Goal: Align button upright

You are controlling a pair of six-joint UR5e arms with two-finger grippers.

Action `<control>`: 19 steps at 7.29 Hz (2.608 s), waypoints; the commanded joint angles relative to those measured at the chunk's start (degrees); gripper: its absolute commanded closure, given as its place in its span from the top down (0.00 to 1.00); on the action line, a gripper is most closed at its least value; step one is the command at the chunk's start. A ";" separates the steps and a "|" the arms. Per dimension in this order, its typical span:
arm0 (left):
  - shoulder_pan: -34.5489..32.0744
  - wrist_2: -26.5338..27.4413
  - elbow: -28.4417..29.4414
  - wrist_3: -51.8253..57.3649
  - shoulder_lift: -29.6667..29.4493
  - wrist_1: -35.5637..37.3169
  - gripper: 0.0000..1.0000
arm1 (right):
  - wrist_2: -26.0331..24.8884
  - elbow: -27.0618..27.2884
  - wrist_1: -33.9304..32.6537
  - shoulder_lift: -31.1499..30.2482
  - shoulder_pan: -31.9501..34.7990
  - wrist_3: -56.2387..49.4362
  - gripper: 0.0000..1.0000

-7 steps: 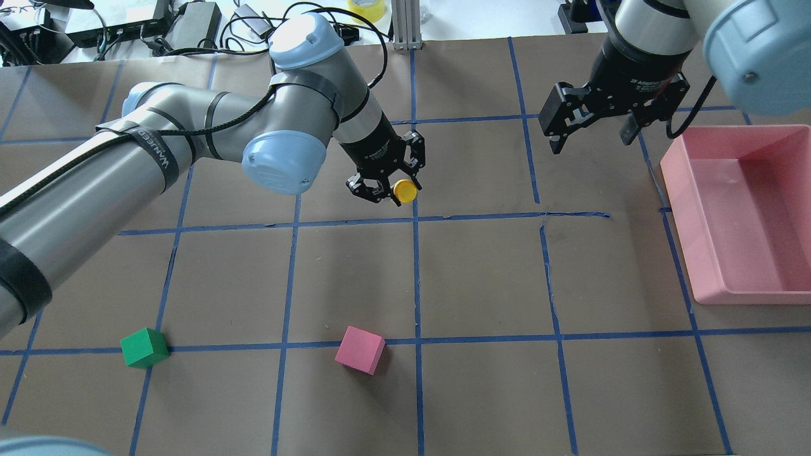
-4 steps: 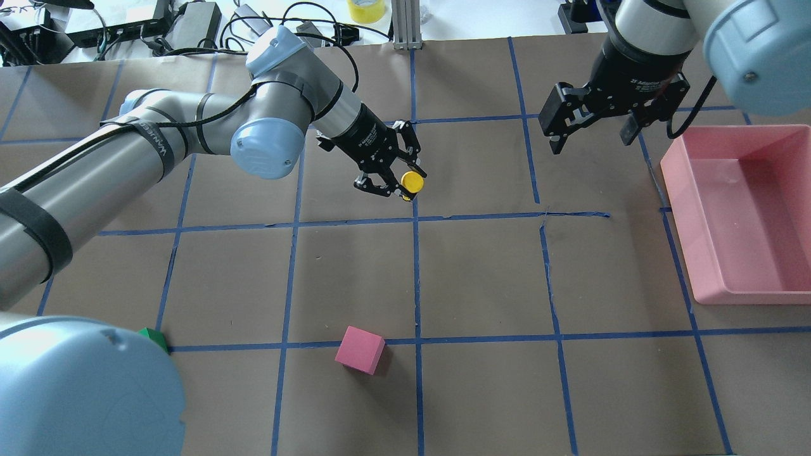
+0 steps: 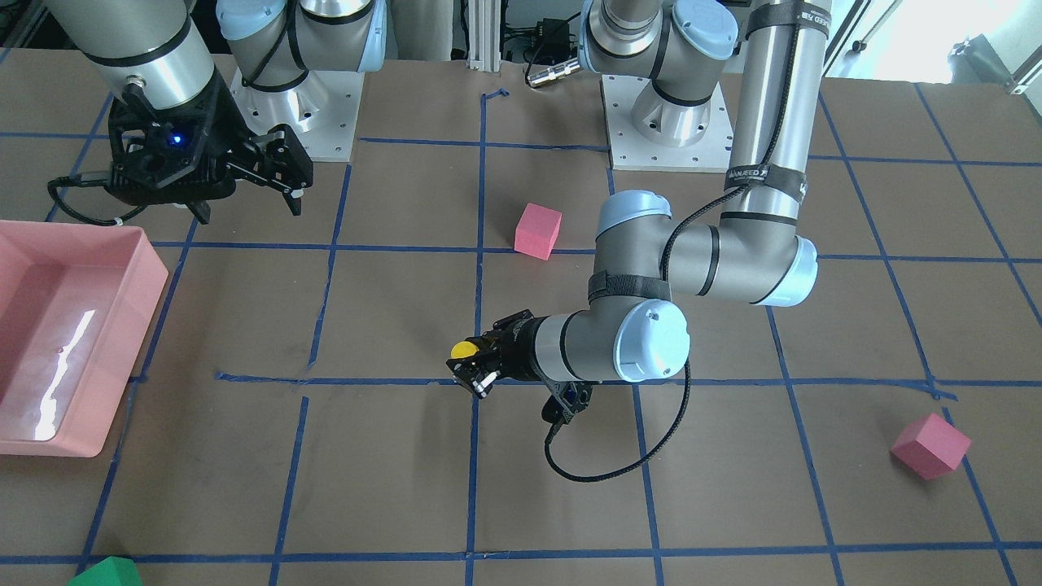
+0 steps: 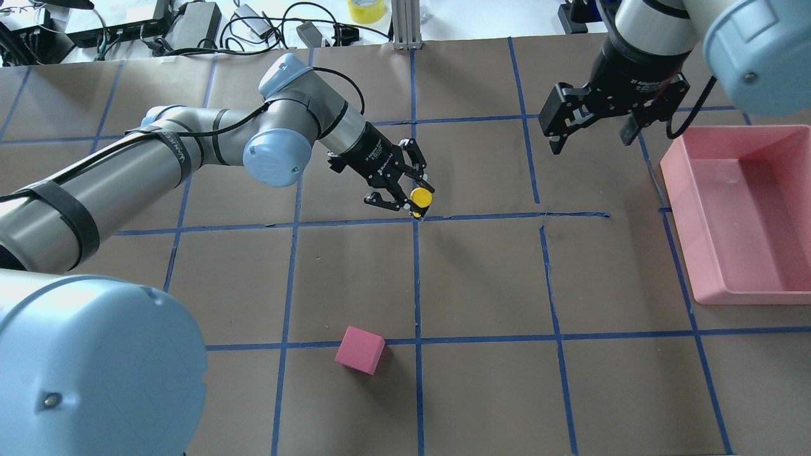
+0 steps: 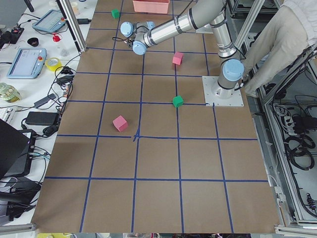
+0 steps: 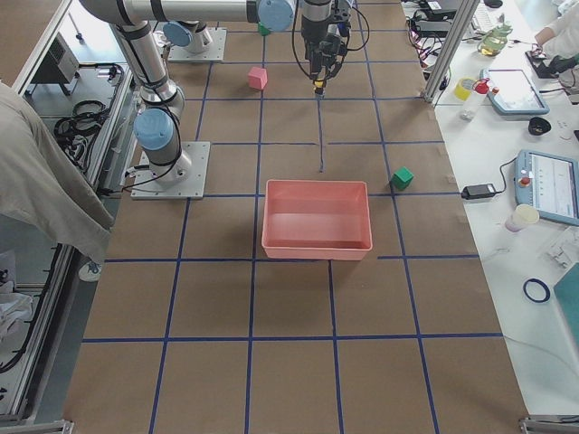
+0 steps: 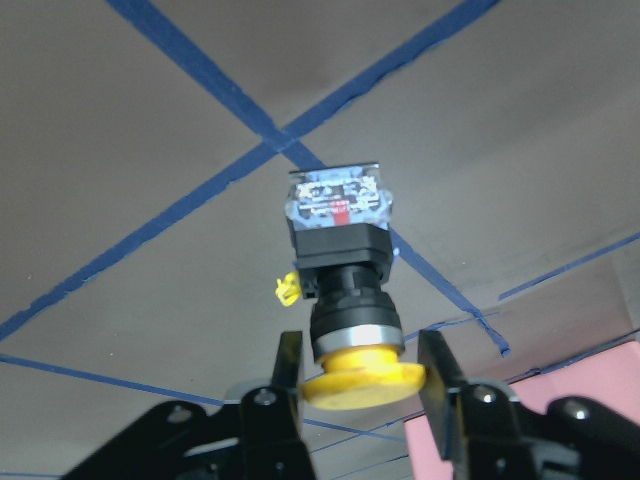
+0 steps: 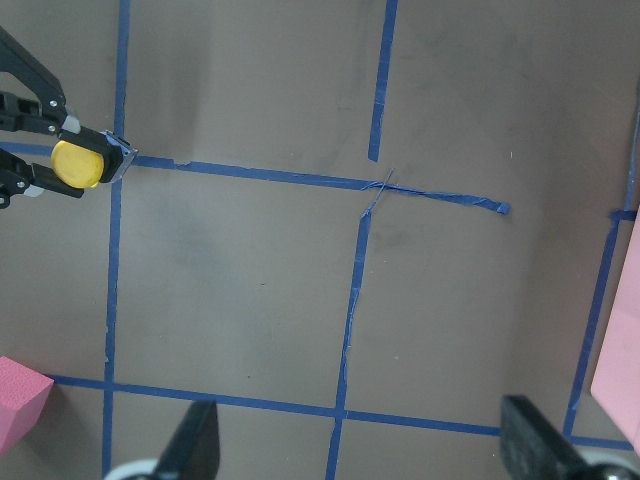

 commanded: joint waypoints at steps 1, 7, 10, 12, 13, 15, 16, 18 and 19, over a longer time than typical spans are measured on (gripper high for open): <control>0.03 0.34 -0.39 0.15 -0.88 0.14 0.10 | 0.02 0.09 -0.06 0.00 0.00 -0.01 1.00; 0.38 9.02 2.22 5.06 3.83 0.07 1.00 | 0.02 0.18 -0.15 0.00 0.00 -0.10 1.00; -0.49 18.09 3.65 11.38 16.65 -7.49 1.00 | 0.02 0.26 -0.33 0.00 0.00 -0.19 1.00; -0.41 27.00 4.09 30.30 25.09 -15.44 1.00 | 0.02 0.26 -0.33 0.00 0.00 -0.10 1.00; -0.15 32.98 3.91 37.79 29.31 -19.67 1.00 | 0.02 0.26 -0.42 0.00 0.00 -0.10 1.00; 0.03 42.76 3.30 52.55 35.39 -23.83 1.00 | 0.02 0.26 -0.42 0.00 0.00 -0.10 1.00; 0.38 43.84 3.12 56.37 36.11 -22.72 1.00 | 0.02 0.26 -0.42 0.00 0.00 -0.19 1.00; 4.31 45.86 3.82 61.40 36.03 -18.67 1.00 | 0.02 0.26 -0.33 0.00 0.00 -0.10 1.00; 5.12 43.17 3.82 61.07 35.68 -18.57 1.00 | 0.02 0.26 -0.50 0.00 0.00 -0.10 1.00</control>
